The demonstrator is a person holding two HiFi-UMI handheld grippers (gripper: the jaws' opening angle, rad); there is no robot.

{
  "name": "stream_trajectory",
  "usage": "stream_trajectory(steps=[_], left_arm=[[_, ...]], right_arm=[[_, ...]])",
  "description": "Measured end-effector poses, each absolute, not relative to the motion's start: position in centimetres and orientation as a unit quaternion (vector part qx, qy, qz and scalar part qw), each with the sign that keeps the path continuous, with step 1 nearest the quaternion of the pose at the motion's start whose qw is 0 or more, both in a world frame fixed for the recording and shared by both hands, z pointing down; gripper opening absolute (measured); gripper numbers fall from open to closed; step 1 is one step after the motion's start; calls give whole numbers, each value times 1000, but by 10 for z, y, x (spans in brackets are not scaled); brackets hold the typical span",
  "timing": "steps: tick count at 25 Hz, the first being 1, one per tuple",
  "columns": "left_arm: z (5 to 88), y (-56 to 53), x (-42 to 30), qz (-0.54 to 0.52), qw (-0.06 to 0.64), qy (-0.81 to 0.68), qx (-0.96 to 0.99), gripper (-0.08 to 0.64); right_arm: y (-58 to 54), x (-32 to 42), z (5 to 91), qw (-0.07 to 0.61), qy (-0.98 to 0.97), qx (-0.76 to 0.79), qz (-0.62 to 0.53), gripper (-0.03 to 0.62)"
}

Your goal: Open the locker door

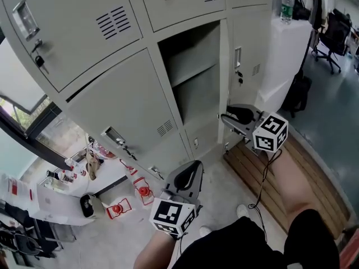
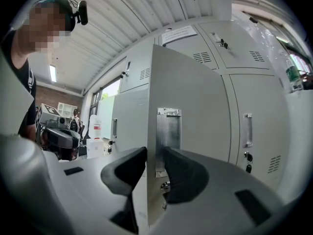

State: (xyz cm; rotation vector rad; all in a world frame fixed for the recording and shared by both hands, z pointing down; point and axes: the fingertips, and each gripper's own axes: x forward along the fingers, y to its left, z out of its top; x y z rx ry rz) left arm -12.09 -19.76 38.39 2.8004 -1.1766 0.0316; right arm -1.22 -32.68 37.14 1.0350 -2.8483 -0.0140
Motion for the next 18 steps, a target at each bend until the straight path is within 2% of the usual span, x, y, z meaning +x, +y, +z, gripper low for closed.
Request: stream_trajectory(steps=[11,18], left_arm=[[378,-204,-38,1,58,-412,909,20],[374,-207,0,-2,54,-426,903,20]], right_arm=[[-312,31,369,48,-948,316,-4,187],[-309,47,369,63,-934,351,-21,193]])
